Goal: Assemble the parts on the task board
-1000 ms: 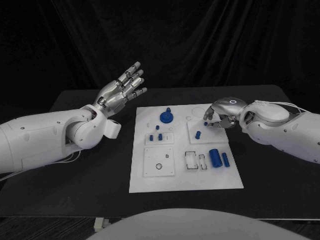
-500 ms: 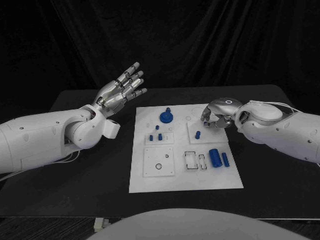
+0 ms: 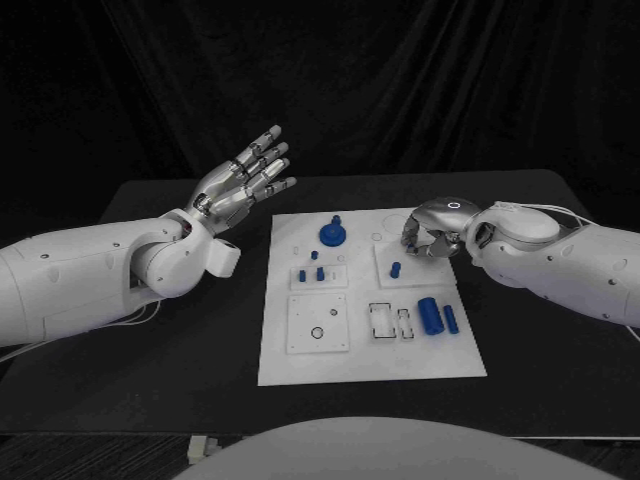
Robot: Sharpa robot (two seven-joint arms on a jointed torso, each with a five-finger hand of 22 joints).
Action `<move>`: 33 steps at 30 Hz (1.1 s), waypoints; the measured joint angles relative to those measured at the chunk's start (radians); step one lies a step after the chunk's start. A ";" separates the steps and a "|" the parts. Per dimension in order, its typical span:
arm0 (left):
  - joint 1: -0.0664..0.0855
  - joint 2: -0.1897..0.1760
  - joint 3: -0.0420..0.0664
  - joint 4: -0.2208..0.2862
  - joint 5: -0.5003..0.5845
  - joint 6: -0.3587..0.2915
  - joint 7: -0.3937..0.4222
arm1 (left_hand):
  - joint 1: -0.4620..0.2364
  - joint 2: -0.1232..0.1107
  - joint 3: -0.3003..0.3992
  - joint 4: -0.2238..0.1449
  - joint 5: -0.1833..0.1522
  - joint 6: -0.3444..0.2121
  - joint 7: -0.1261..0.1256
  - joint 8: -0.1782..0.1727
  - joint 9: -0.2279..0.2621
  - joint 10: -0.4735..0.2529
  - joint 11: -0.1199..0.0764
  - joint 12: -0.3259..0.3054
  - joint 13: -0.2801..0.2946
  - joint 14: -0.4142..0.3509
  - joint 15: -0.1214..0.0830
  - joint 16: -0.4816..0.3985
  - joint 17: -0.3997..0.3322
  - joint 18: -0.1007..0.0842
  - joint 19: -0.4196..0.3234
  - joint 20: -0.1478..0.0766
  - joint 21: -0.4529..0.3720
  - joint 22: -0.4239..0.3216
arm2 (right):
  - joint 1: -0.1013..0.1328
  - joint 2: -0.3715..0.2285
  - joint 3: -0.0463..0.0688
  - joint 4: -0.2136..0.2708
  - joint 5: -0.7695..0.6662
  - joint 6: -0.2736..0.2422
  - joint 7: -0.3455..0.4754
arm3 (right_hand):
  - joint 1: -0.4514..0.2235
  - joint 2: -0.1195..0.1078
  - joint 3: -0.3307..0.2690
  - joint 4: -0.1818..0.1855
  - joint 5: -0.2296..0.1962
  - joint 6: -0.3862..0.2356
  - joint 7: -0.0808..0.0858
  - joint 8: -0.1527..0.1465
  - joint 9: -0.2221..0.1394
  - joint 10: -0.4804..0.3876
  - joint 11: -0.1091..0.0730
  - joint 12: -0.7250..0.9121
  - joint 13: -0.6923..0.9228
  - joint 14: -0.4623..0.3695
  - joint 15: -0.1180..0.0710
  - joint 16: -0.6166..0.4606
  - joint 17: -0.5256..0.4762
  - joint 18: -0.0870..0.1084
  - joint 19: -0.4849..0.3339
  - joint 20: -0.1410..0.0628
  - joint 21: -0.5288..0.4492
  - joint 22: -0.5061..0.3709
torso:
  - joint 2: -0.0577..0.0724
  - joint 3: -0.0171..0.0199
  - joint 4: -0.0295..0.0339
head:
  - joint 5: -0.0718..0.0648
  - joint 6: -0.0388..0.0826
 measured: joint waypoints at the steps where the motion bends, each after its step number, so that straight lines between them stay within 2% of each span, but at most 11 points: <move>1: 0.000 0.000 0.000 0.000 0.000 0.001 0.000 | 0.000 0.000 0.000 0.000 0.000 0.000 0.000 0.000 0.000 0.000 0.000 0.000 0.000 0.000 0.000 0.000 0.000 0.000 0.000 0.000 0.000 0.000 | 0.000 0.000 0.000 0.000 0.001 0.001 0.001 | 0.002 -0.002 0.003 -0.003 0.014 0.004 0.000 0.002 0.003 0.002 -0.002 0.002 0.000 0.000 0.000 0.000 0.000 0.000 -0.002 -0.002 0.000 0.000 | 0.000 0.0000 0.0001 | -0.001 0.000; 4: 0.000 0.001 0.000 -0.002 0.000 0.003 0.000 | 0.009 -0.002 0.000 0.000 0.005 0.005 0.005 0.000 0.000 0.000 0.000 0.000 0.000 0.004 0.004 0.004 0.000 -0.003 0.002 0.002 0.004 0.004 | 0.000 0.000 0.000 0.003 0.002 0.005 0.002 | 0.007 -0.007 0.019 -0.019 0.080 0.009 0.004 0.007 0.018 0.003 -0.003 0.008 0.003 0.000 0.000 0.000 0.000 0.000 -0.003 -0.003 0.000 0.000 | 0.000 0.0000 0.0000 | -0.002 0.000; 5: 0.000 0.002 0.000 -0.003 0.000 0.003 0.000 | 0.009 -0.001 0.000 0.000 0.005 0.005 0.005 0.000 0.001 0.000 0.000 0.000 0.000 0.004 0.004 0.004 0.001 -0.017 0.004 0.004 0.004 0.004 | 0.000 0.000 0.001 0.004 0.003 0.006 0.002 | 0.007 -0.007 0.025 -0.025 0.102 0.009 0.004 0.008 0.023 0.003 -0.003 0.009 0.004 0.000 0.000 0.000 0.000 0.000 -0.005 -0.005 0.000 0.000 | 0.000 0.0000 0.0000 | -0.002 0.000; 9: 0.000 0.004 0.000 -0.004 0.000 0.005 0.000 | 0.009 -0.002 0.000 0.000 0.012 0.011 0.011 0.004 0.001 0.000 0.000 0.000 0.000 0.007 0.007 0.008 0.002 -0.017 0.004 0.004 0.004 0.005 | 0.000 -0.005 0.002 0.010 0.004 0.010 0.001 | 0.014 -0.014 0.039 -0.038 0.153 0.003 -0.003 0.008 0.037 0.002 -0.003 0.009 0.008 0.000 0.000 -0.008 -0.013 0.000 -0.012 -0.012 -0.016 0.000 | 0.000 0.0000 -0.0001 | -0.002 0.000; 12: -0.001 0.006 0.000 -0.007 0.000 0.008 0.000 | 0.013 0.002 0.000 0.000 0.012 0.011 0.018 0.004 0.002 -0.002 0.002 0.000 0.000 0.007 0.007 0.008 0.002 -0.017 0.007 0.000 0.004 0.006 | 0.000 -0.009 0.002 0.014 0.004 0.013 -0.002 | 0.007 -0.021 0.044 -0.036 0.161 -0.008 -0.003 0.008 0.044 -0.008 0.008 0.009 0.010 0.000 0.000 -0.013 -0.023 0.000 -0.016 -0.008 -0.026 0.000 | 0.000 0.0000 0.0000 | -0.002 0.000; 17: -0.001 0.009 0.000 -0.011 0.000 0.011 0.000 | 0.013 0.002 0.000 0.000 0.012 0.011 0.018 0.004 0.002 -0.004 0.003 0.000 0.000 0.011 0.011 0.008 0.003 -0.017 0.011 0.004 0.008 0.006 | 0.000 -0.011 0.003 0.017 0.005 0.016 -0.009 | 0.004 -0.023 0.050 -0.041 0.161 -0.013 -0.008 0.004 0.047 -0.012 0.005 0.012 0.010 0.000 0.000 -0.016 -0.029 0.000 -0.019 -0.005 -0.031 0.000 | 0.000 0.0000 -0.0001 | 0.000 0.000; 19: -0.002 0.010 0.000 -0.011 0.000 0.012 0.000 | 0.013 0.002 0.000 0.000 0.012 0.011 0.018 0.004 0.002 -0.004 0.004 0.001 0.000 0.011 0.011 0.012 0.003 -0.032 0.011 0.003 0.008 0.007 | 0.000 -0.011 0.003 0.017 0.005 0.017 -0.011 | 0.004 -0.023 0.055 -0.046 0.171 -0.013 -0.008 0.004 0.051 -0.012 0.005 0.012 0.011 0.000 0.000 -0.017 -0.029 0.000 -0.021 -0.007 -0.035 0.000 | 0.000 0.0000 -0.0002 | 0.001 0.000; 24: -0.002 0.011 0.000 -0.012 0.000 0.013 0.000 | 0.013 0.002 0.000 0.000 0.012 0.014 0.021 0.004 0.002 -0.004 0.003 0.004 0.000 0.011 0.011 0.012 0.004 -0.032 0.011 0.004 0.008 0.009 | 0.000 -0.011 0.003 0.016 0.006 0.018 -0.014 | 0.004 -0.023 0.066 -0.058 0.191 -0.013 -0.007 0.009 0.068 -0.012 0.004 0.031 0.022 0.000 0.000 -0.017 -0.033 0.000 -0.023 -0.008 -0.035 0.000 | 0.000 0.0000 -0.0004 | 0.001 0.000; 27: -0.002 0.012 0.000 -0.013 0.000 0.013 0.000 | 0.013 0.002 0.000 0.000 0.012 0.014 0.021 0.004 0.002 -0.004 0.003 0.004 0.000 0.014 0.014 0.012 0.004 -0.032 0.011 0.003 0.008 0.009 | 0.000 -0.011 0.003 0.016 0.006 0.017 -0.014 | 0.004 -0.022 0.072 -0.063 0.191 -0.006 -0.001 0.014 0.077 -0.001 -0.007 0.043 0.029 0.000 0.000 -0.016 -0.034 0.000 -0.023 -0.008 -0.035 0.000 | 0.000 0.0000 -0.0004 | 0.000 0.000; 33: -0.003 0.014 0.000 -0.015 0.000 0.014 0.000 | 0.017 0.007 0.000 0.000 0.016 0.014 0.021 0.004 0.002 -0.004 0.003 0.004 0.000 0.014 0.014 0.016 0.005 -0.032 0.016 0.002 0.008 0.013 | 0.000 -0.010 0.002 0.014 0.006 0.014 -0.010 | -0.003 -0.016 0.080 -0.071 0.191 0.009 0.014 0.035 0.097 0.015 -0.006 0.063 0.041 0.000 0.000 -0.021 -0.038 0.000 -0.023 -0.008 -0.035 0.000 | 0.000 0.0000 -0.0005 | 0.001 0.000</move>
